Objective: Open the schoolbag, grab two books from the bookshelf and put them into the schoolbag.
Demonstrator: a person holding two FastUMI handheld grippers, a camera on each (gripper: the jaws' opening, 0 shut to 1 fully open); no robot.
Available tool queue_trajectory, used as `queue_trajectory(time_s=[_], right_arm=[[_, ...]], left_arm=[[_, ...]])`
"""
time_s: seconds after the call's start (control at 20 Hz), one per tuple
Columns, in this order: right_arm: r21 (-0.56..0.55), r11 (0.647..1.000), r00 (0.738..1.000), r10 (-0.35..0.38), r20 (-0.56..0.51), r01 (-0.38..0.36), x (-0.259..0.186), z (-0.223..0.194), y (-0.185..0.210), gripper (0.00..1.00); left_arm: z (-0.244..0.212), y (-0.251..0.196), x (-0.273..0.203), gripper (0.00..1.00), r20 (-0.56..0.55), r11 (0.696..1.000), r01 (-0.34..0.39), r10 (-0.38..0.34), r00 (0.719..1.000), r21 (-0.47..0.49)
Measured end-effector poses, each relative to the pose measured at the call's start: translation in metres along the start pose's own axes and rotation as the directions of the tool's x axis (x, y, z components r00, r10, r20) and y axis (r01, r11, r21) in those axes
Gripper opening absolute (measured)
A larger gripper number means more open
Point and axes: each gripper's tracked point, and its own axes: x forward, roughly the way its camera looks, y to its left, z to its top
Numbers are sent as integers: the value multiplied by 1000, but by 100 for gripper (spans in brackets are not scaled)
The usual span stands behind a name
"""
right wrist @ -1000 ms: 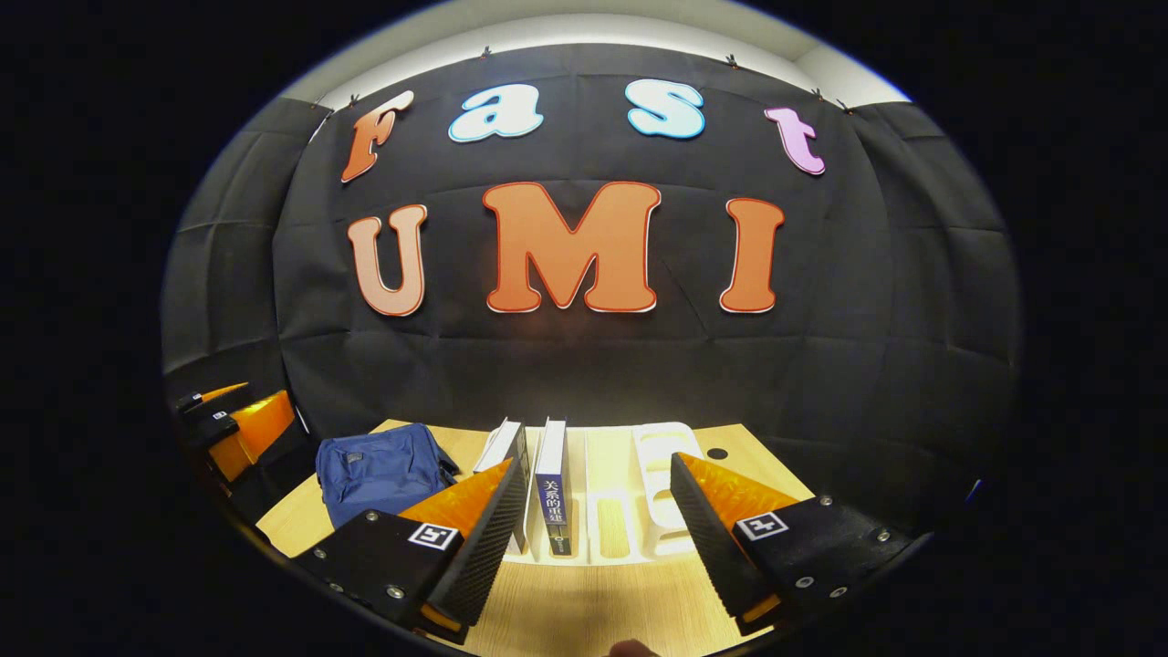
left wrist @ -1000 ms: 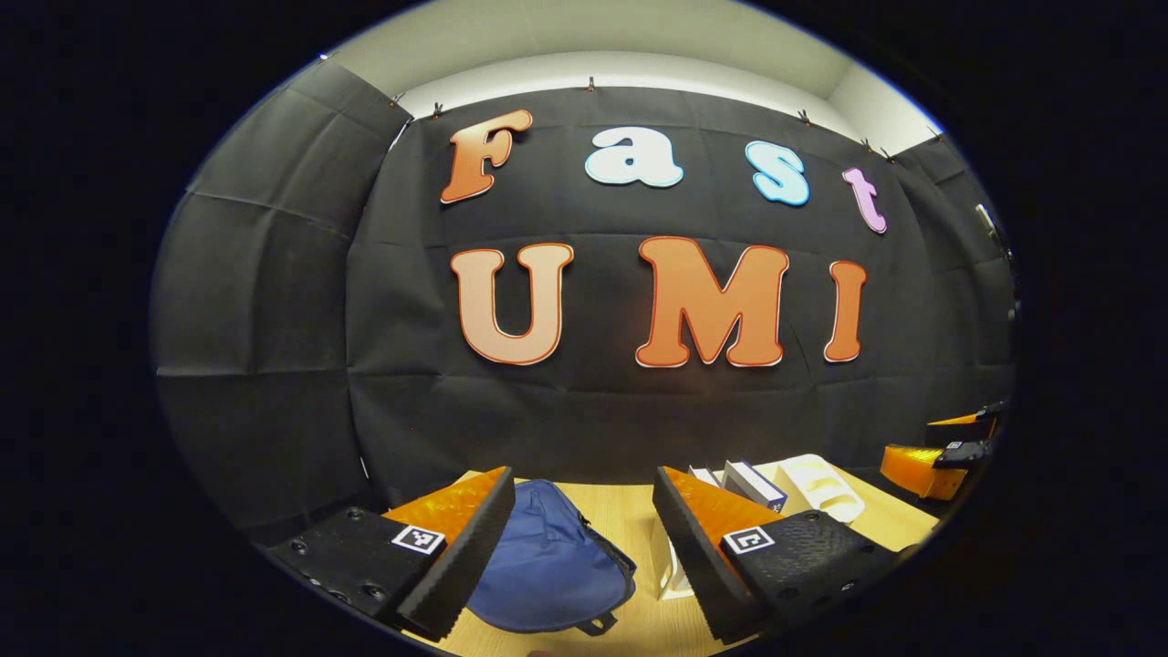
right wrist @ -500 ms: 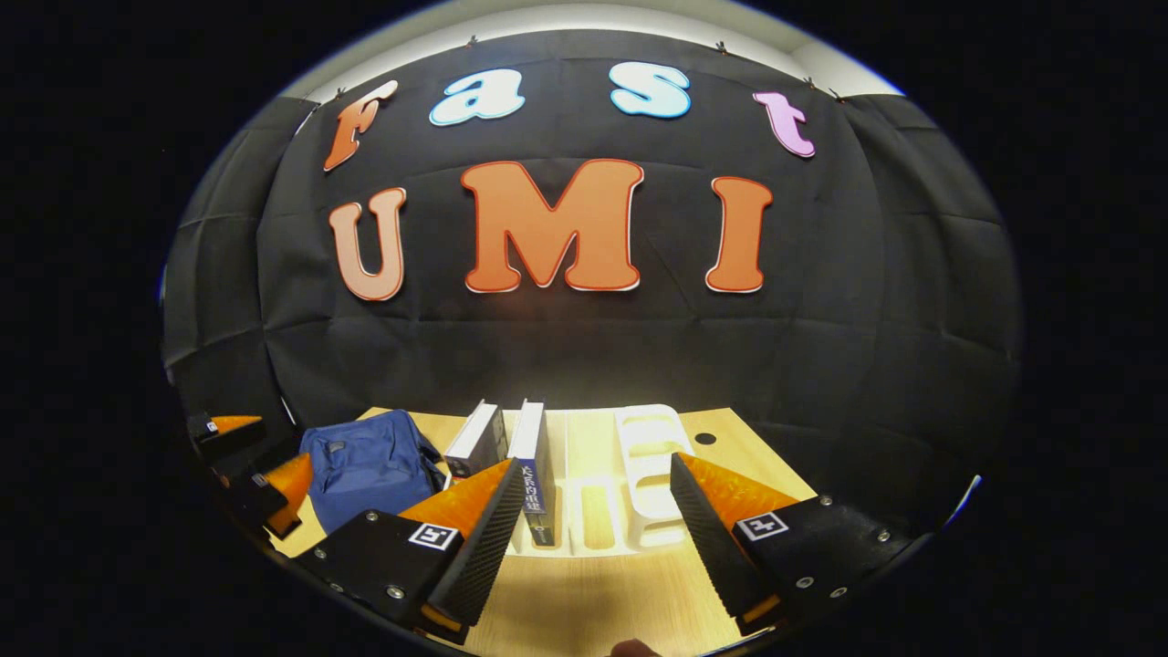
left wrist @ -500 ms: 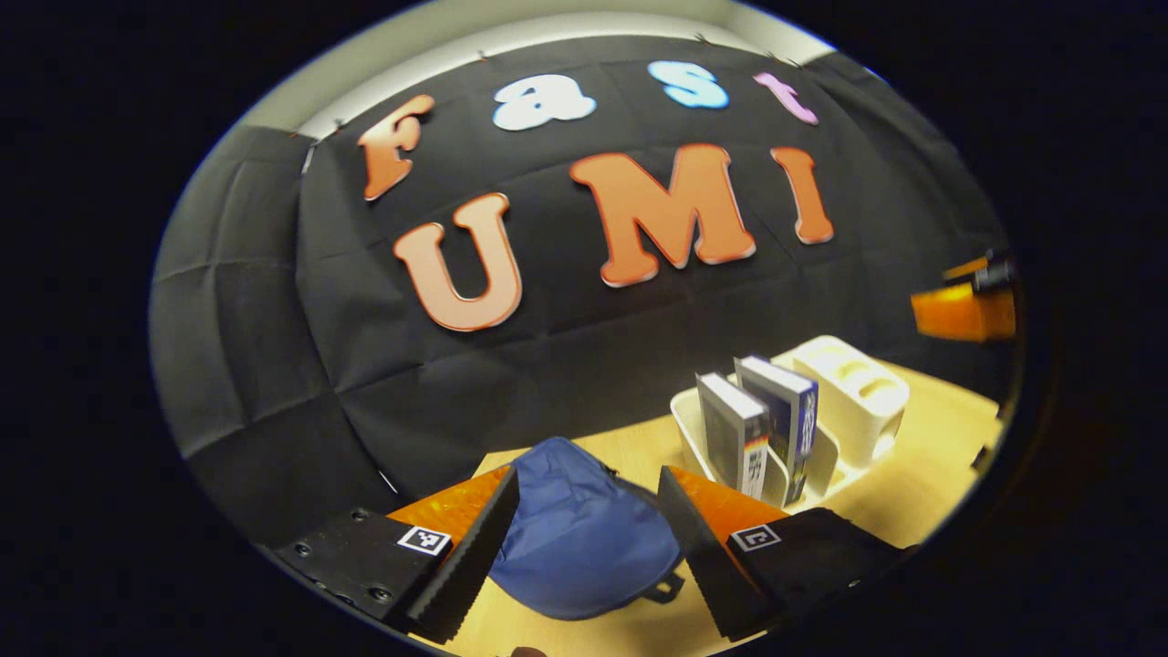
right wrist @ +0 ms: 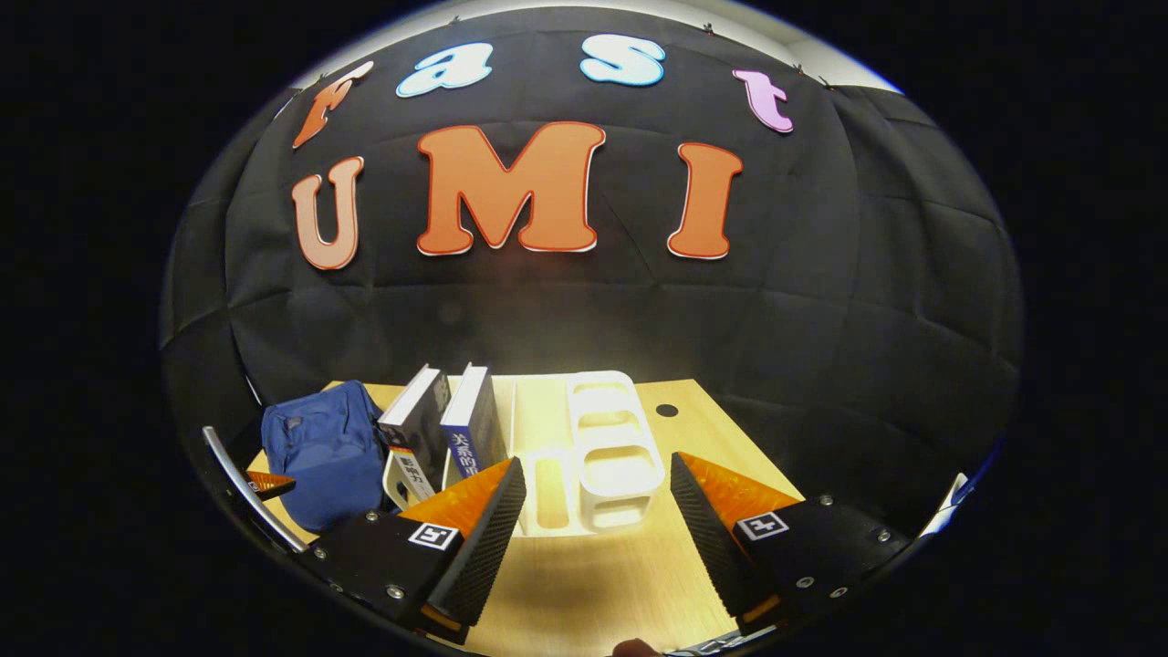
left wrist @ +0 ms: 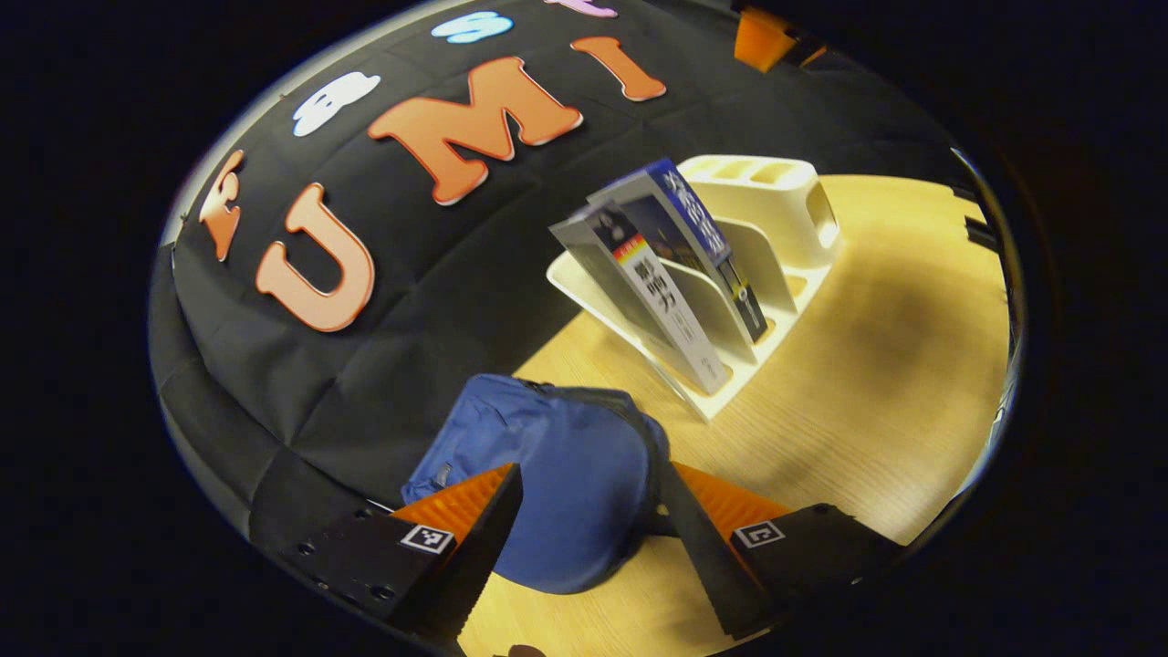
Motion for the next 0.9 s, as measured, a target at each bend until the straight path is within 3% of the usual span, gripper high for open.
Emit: queue_trajectory(time_s=[0.15,0.3,0.55,0.8,0.9], right_arm=[[-7,1000,1000,-11,-22,11,3,-5,-6,95],[-9,1000,999,-16,-29,15,4,-7,-11,95],[-7,1000,999,-13,-48,13,9,-13,-14,95],[10,1000,998,-7,-70,7,15,-16,-13,95],[-1,1000,998,-5,-69,5,18,-16,-12,95]], left_arm=[[-39,-6,16,95,-178,998,37,-27,984,52],[-63,-7,34,96,-262,994,44,-17,965,99],[-70,-4,41,97,-285,990,54,-14,958,130],[-81,-13,50,95,-343,984,118,-66,937,133],[-76,-14,49,61,-330,982,123,-69,941,144]])
